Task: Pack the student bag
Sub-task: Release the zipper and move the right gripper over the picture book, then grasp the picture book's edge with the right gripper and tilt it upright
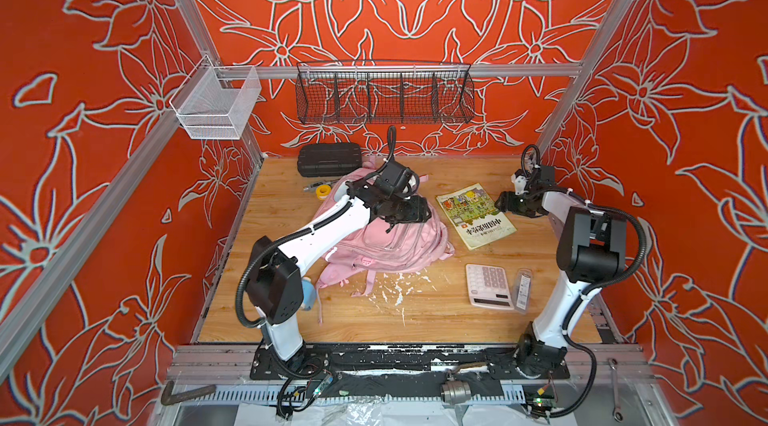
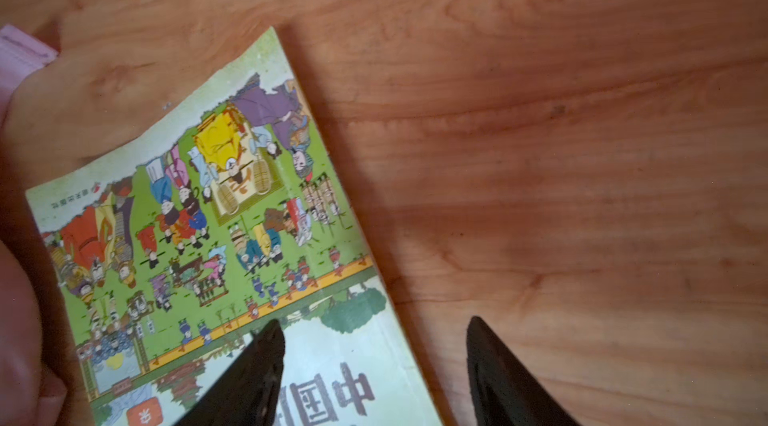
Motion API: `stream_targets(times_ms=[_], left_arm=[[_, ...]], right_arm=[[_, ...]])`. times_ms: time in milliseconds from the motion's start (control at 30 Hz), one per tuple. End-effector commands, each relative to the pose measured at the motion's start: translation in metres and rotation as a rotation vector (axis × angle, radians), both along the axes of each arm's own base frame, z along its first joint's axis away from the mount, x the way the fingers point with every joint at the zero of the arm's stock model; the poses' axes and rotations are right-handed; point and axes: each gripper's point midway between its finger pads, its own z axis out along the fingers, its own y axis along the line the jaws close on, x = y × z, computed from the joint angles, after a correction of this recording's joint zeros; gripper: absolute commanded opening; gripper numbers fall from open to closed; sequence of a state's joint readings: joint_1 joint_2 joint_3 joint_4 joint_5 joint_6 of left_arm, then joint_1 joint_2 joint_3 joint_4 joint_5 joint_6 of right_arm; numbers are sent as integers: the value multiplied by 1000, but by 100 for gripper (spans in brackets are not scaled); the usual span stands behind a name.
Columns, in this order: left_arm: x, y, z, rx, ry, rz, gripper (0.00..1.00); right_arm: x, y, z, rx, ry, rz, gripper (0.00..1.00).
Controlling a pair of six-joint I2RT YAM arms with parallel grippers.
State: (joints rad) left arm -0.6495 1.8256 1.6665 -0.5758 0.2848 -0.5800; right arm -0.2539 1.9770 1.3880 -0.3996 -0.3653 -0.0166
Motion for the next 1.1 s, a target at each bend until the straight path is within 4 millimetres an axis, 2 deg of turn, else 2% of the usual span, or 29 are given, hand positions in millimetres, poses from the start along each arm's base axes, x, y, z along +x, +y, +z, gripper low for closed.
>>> stream_targets(times_ms=[0, 167, 400, 533, 600, 767, 900, 1067], left_arm=[[20, -40, -18, -95, 67, 12, 70], [42, -79, -49, -155, 169, 27, 71], [65, -85, -110, -80, 261, 132, 69], [72, -94, -135, -69, 304, 164, 68], [73, -97, -150, -54, 337, 169, 68], [68, -97, -182, -28, 411, 192, 64], [62, -96, -205, -21, 481, 201, 56], [58, -95, -212, -17, 498, 203, 42]], right_arm=[[-19, 12, -12, 96, 111, 5, 69], [-38, 21, -21, 141, 169, -3, 67], [-61, 32, -25, 194, 209, -18, 60], [-66, 32, -24, 190, 203, -28, 61], [-67, 39, -26, 232, 213, -13, 60], [-68, 58, -28, 361, 203, -4, 46], [-64, 65, -23, 421, 173, -5, 35], [-54, 78, -5, 525, 88, 24, 20]])
